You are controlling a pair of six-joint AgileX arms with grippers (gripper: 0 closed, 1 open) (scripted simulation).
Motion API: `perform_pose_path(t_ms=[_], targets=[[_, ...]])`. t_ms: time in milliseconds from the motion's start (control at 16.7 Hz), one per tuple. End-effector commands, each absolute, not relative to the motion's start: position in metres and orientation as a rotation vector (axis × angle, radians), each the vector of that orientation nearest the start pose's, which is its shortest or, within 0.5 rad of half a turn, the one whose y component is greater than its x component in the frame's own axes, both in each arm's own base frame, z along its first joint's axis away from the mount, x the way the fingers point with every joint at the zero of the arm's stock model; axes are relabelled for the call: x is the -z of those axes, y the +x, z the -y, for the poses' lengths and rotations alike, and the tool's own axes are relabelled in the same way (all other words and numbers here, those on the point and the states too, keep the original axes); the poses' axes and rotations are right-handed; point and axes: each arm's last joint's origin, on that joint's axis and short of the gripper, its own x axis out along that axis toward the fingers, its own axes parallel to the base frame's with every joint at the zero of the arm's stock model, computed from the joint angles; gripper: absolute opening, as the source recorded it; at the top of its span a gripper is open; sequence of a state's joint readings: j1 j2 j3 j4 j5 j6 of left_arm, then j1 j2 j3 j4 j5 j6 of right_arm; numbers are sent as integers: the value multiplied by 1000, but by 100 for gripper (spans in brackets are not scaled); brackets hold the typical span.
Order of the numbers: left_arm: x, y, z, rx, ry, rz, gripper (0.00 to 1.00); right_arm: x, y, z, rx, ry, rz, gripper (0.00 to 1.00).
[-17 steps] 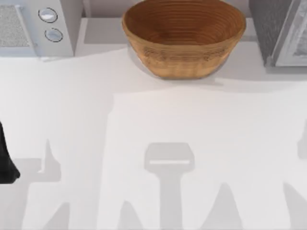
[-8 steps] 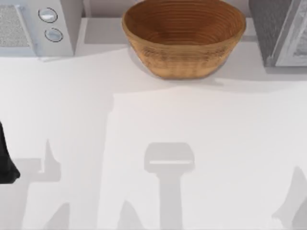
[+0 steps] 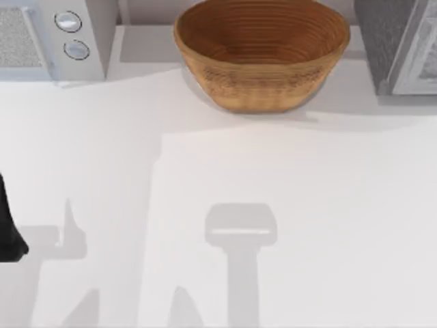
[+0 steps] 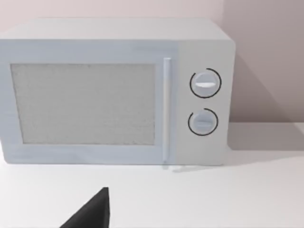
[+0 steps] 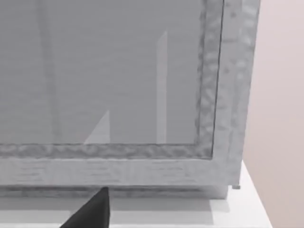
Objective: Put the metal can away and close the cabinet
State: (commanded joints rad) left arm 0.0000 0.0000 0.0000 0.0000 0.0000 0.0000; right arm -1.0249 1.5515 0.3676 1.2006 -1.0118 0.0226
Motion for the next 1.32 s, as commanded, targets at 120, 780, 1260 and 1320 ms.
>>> perform_pose_path(t_ms=[120,780,1260,1320], targets=[[-160,106,1,0,0,0,100,-160,154,201,-3,0,-5,100],[-160,106,1,0,0,0,100,-219,179,245,-5,15,-15,100],[-160,106,1,0,0,0,100,-379,189,264,-8,10,-12,100],[-160,106,1,0,0,0,100,-400,186,259,-8,10,-12,100]])
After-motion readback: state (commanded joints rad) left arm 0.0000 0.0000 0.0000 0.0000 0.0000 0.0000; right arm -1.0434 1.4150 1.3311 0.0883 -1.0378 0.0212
